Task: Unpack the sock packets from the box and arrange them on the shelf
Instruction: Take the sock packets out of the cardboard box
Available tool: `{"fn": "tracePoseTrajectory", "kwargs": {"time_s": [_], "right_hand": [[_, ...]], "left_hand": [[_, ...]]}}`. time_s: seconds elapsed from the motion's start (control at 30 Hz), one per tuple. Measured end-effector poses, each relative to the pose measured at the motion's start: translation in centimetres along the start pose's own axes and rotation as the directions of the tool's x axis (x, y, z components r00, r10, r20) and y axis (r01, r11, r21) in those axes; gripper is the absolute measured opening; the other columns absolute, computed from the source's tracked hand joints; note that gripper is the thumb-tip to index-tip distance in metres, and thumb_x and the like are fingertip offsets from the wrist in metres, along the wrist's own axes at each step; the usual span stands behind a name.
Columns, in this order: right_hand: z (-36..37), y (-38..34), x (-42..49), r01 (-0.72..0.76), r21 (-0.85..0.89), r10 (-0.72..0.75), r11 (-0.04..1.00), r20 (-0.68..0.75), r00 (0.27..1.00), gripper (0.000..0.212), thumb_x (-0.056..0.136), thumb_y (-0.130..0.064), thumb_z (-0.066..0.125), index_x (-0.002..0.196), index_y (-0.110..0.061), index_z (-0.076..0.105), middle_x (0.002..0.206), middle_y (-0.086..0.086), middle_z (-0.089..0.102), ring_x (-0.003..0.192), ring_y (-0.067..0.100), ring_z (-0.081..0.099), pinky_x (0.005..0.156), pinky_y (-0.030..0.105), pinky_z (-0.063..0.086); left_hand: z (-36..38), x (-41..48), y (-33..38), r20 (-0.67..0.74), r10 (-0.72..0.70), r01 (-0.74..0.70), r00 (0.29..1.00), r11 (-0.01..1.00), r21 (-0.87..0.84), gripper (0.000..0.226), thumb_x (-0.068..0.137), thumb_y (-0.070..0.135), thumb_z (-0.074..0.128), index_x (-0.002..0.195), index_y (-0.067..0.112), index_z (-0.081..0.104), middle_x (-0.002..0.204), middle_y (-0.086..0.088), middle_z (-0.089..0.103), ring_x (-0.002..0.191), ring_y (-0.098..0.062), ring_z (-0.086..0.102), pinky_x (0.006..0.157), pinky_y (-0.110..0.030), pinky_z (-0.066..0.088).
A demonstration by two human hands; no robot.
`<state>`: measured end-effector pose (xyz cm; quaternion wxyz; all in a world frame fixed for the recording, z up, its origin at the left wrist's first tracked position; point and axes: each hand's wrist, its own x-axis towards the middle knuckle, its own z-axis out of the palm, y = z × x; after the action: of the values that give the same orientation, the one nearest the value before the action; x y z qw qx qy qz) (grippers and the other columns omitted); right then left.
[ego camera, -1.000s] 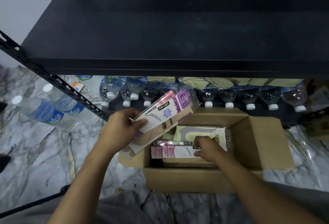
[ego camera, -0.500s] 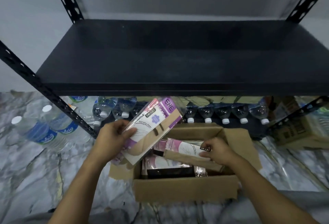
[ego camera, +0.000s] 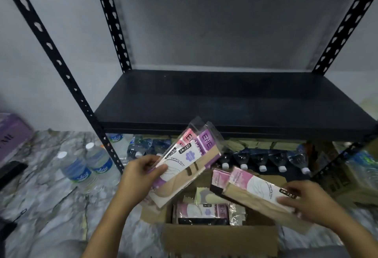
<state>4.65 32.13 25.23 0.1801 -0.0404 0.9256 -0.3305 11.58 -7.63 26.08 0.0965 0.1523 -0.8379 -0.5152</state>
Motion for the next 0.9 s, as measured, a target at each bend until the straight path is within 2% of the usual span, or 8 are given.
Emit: {"fn": "tracePoseTrajectory", "kwargs": {"time_s": [0.07,0.2,0.33,0.43,0.5,0.63,0.77,0.9], "right_hand": [[-1.3,-1.5,-0.9,0.023,0.044,-0.021,0.999,-0.041,0.999,0.01,0.075,-0.014,0.08,0.076,-0.011,0.07,0.066,0.01,0.069,0.046,0.02,0.065,0.044,0.026,0.047],[-2.7,-5.9,-1.5,0.075,0.219,-0.052,0.973,-0.11,0.993,0.01,0.074,-0.014,0.08,0.079,-0.016,0.072,0.064,0.008,0.071,0.052,0.033,0.069,0.044,0.032,0.049],[-2.4,-11.3,0.0,0.159,0.382,-0.108,0.91,-0.152,0.982,0.007,0.077,-0.013,0.077,0.082,-0.011,0.074,0.075,0.008,0.076,0.059,0.033,0.071,0.047,0.031,0.053],[-1.5,-15.6,2.5,0.182,0.494,-0.101,0.85,-0.186,0.977,0.009,0.078,-0.017,0.077,0.083,-0.011,0.074,0.077,0.01,0.075,0.064,0.033,0.071,0.053,0.037,0.055],[-0.9,-18.3,4.9,0.163,0.577,-0.07,0.8,-0.18,0.981,0.012,0.078,-0.018,0.077,0.085,-0.01,0.074,0.082,0.014,0.075,0.072,0.036,0.071,0.064,0.045,0.057],[0.1,-22.6,9.2,0.143,0.683,-0.032,0.716,-0.173,0.984,0.013,0.077,-0.016,0.079,0.081,-0.006,0.072,0.083,0.02,0.074,0.077,0.04,0.071,0.074,0.061,0.055],[0.3,-24.6,12.4,0.145,0.697,-0.039,0.702,-0.166,0.985,0.016,0.082,-0.016,0.074,0.092,-0.003,0.069,0.087,0.017,0.074,0.079,0.037,0.072,0.074,0.054,0.059],[0.8,-25.3,14.7,0.139,0.687,-0.051,0.713,-0.147,0.988,0.014,0.083,-0.016,0.073,0.09,-0.005,0.067,0.091,0.018,0.073,0.081,0.036,0.072,0.076,0.052,0.058]], "left_hand": [[-1.0,-0.4,0.5,-0.078,-0.03,0.022,0.996,0.995,-0.099,0.008,0.084,0.017,0.074,0.09,0.022,0.074,0.083,0.01,0.077,0.073,-0.006,0.072,0.065,-0.026,0.057],[-3.4,-0.3,1.6,-0.232,-0.128,0.063,0.964,0.961,-0.27,0.006,0.084,0.019,0.074,0.09,0.019,0.073,0.083,0.004,0.077,0.071,-0.011,0.073,0.059,-0.023,0.055],[-6.3,2.0,2.2,-0.323,-0.21,0.098,0.923,0.939,-0.33,0.008,0.086,0.021,0.072,0.091,0.015,0.072,0.088,-0.008,0.076,0.078,-0.027,0.073,0.072,-0.042,0.059],[-7.8,4.6,3.4,-0.371,-0.202,0.068,0.907,0.937,-0.344,0.012,0.089,0.019,0.069,0.096,0.01,0.071,0.09,-0.01,0.074,0.071,-0.022,0.069,0.062,-0.032,0.055],[-8.3,6.7,4.5,-0.378,-0.195,0.07,0.905,0.945,-0.32,0.012,0.09,0.021,0.067,0.096,0.01,0.069,0.086,-0.007,0.073,0.066,-0.016,0.066,0.056,-0.026,0.051],[-8.8,11.2,5.3,-0.34,-0.256,0.13,0.905,0.927,-0.353,0.014,0.091,0.022,0.066,0.098,0.01,0.067,0.09,-0.011,0.074,0.079,-0.03,0.073,0.075,-0.046,0.061],[-9.1,14.8,5.0,-0.351,-0.27,0.146,0.896,0.928,-0.343,0.012,0.089,0.022,0.068,0.094,0.012,0.066,0.089,-0.01,0.075,0.075,-0.028,0.074,0.075,-0.045,0.061],[-9.5,17.8,3.7,-0.353,-0.287,0.182,0.891,0.936,-0.302,0.012,0.086,0.026,0.071,0.09,0.016,0.067,0.086,-0.007,0.075,0.074,-0.028,0.074,0.075,-0.051,0.06]]}}
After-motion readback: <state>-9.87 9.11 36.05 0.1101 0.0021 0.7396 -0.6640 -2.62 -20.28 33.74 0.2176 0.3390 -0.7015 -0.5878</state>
